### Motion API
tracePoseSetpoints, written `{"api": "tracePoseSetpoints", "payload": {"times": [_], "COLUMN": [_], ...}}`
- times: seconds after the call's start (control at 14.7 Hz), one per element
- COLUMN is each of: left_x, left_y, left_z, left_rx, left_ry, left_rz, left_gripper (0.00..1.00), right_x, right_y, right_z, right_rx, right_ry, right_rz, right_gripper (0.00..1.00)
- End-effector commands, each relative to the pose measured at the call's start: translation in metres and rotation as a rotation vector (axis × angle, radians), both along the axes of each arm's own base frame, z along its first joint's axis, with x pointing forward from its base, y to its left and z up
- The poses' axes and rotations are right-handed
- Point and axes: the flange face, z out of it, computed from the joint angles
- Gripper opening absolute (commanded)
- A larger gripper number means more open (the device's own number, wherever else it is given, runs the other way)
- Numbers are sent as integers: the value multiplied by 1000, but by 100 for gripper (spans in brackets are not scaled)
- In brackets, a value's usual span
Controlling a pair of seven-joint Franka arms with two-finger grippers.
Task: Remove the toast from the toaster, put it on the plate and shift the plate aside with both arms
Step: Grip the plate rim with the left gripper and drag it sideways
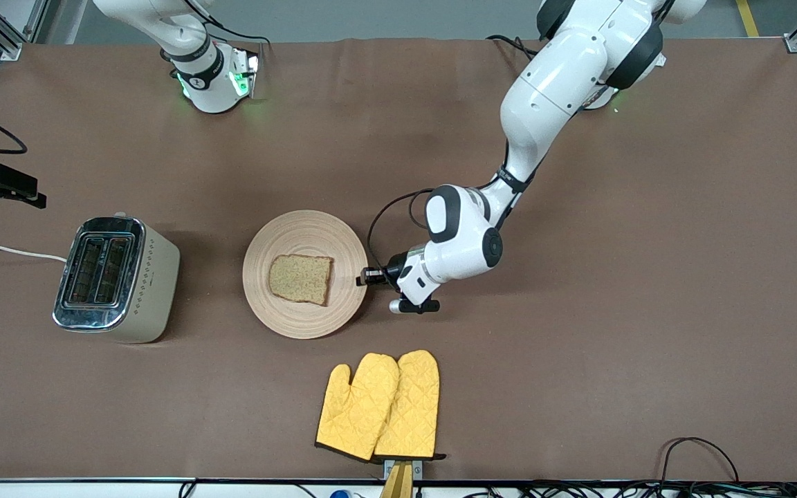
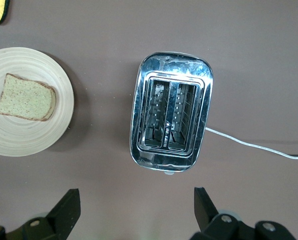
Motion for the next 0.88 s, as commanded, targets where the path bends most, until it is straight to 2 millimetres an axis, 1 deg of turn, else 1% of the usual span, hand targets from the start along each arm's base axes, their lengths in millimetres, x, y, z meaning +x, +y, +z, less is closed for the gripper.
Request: {"api": "tracePoseSetpoints", "payload": {"times": [0.0,0.07,0.14,0.2,0.27,0.34,0.41,0.48,0.54,0.61,0.68,0.82], "left_x": [29,37,44,50,58,67,77,85,90,91,89,81], "left_y": [57,85,116,151,188,226,275,320,367,409,456,527], "left_z": [57,82,101,115,125,129,129,126,120,106,89,54], "left_rx": [-37,-53,-61,-66,-72,-90,-119,-148,-179,-211,-236,-228], "left_ry": [26,17,5,2,-6,-17,-33,-61,-99,-127,-155,-170], "left_rz": [-34,-85,-123,-167,-208,-249,-283,-304,-321,-331,-334,-336], "left_gripper": [1,1,1,1,1,1,1,1,1,1,1,1], "right_x": [-4,-4,-4,-4,-6,-5,-4,-4,-2,-2,0,0], "right_y": [-4,-1,6,13,18,23,34,38,37,35,35,38], "right_z": [6,7,8,10,15,16,17,23,26,26,26,26], "right_rx": [11,16,0,-18,-26,-29,-35,-55,-67,-62,-61,-59], "right_ry": [-9,-10,-11,-11,-21,-25,-34,-64,-88,-97,-102,-100], "right_rz": [19,29,43,55,58,62,66,25,-23,-31,-31,-28], "right_gripper": [100,100,100,100,100,100,100,100,100,100,100,100]}}
